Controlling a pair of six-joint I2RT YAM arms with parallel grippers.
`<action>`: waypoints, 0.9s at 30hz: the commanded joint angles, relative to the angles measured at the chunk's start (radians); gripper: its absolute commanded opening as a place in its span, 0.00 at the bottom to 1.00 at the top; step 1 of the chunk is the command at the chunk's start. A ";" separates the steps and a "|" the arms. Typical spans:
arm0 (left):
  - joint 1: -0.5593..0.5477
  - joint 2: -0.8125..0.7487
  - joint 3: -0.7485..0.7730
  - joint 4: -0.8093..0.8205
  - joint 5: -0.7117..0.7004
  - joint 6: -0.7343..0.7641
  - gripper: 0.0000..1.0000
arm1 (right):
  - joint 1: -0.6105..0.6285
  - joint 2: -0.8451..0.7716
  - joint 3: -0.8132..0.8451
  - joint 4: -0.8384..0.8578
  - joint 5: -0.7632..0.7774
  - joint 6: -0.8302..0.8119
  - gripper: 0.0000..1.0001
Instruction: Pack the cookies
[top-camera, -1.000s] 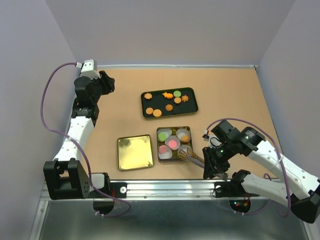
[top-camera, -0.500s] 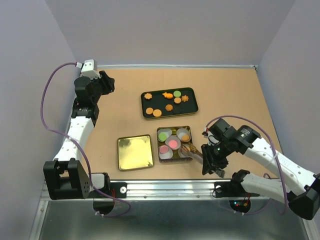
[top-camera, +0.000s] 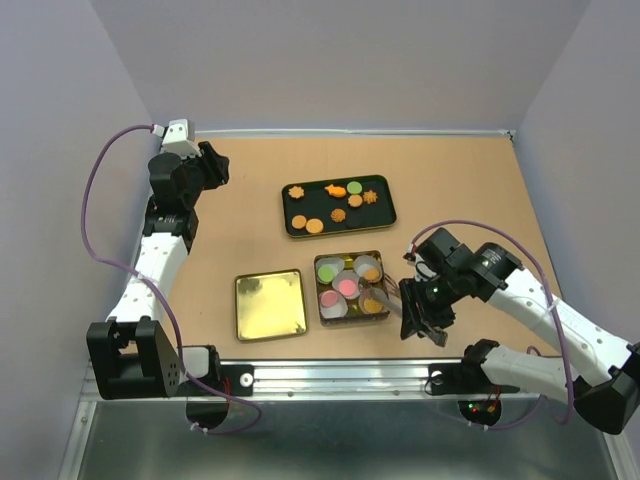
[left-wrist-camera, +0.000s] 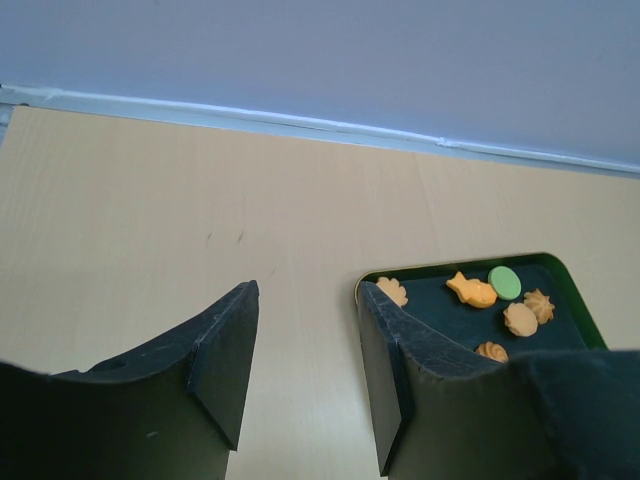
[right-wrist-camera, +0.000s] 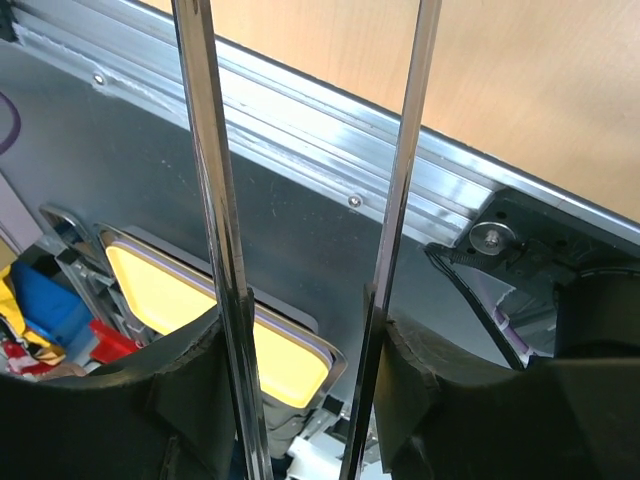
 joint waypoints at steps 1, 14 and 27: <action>-0.003 -0.015 -0.003 0.036 -0.002 0.015 0.54 | 0.005 0.002 0.120 -0.015 0.040 -0.005 0.52; -0.003 -0.026 -0.002 0.036 0.003 0.012 0.54 | -0.012 0.111 0.258 0.157 0.431 0.050 0.53; -0.003 -0.012 0.003 0.033 0.001 -0.002 0.54 | -0.366 0.401 0.187 0.517 0.570 -0.022 0.52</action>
